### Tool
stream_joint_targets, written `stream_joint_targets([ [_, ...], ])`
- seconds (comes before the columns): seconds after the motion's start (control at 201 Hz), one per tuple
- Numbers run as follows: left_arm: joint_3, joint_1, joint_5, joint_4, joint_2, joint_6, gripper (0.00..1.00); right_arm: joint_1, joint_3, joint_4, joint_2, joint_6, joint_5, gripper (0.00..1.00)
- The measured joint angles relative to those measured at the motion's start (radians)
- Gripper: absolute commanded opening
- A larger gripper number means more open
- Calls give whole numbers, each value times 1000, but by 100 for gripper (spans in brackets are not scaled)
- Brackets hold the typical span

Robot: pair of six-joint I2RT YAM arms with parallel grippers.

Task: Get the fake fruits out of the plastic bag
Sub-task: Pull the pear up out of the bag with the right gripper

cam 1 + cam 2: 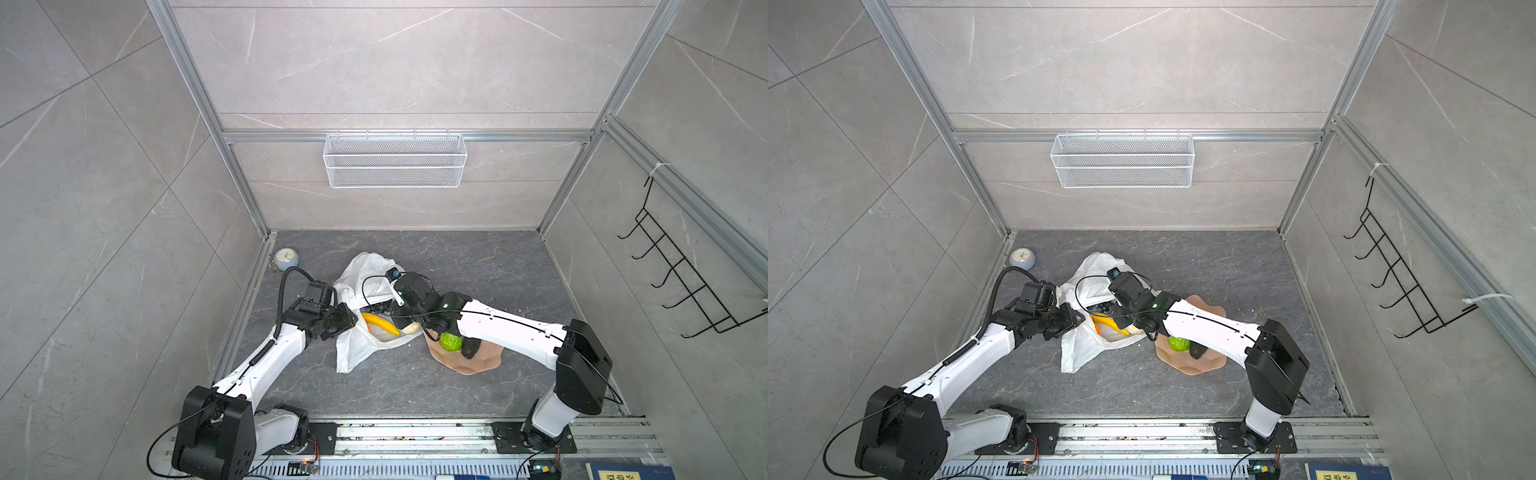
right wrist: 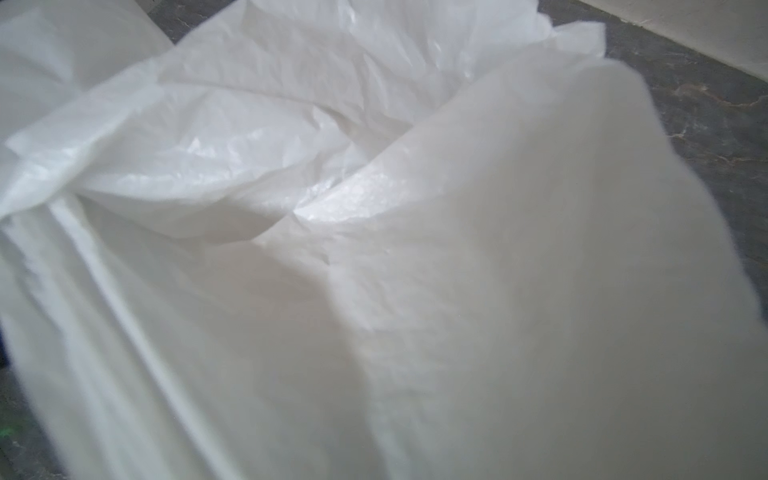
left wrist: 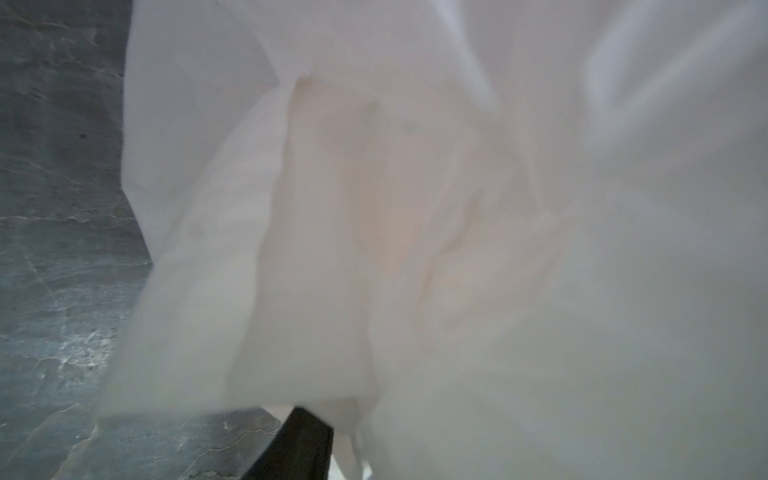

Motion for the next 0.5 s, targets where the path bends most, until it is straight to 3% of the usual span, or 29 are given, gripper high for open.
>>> stream_joint_targets([
  [0.279,83,-37,-59,-49,25,-14,31,9,-1,26,92,15,16,0],
  [0.498,202,-5,-92,-75,174,-18,21,55,-42,91,86,4,-27,0],
])
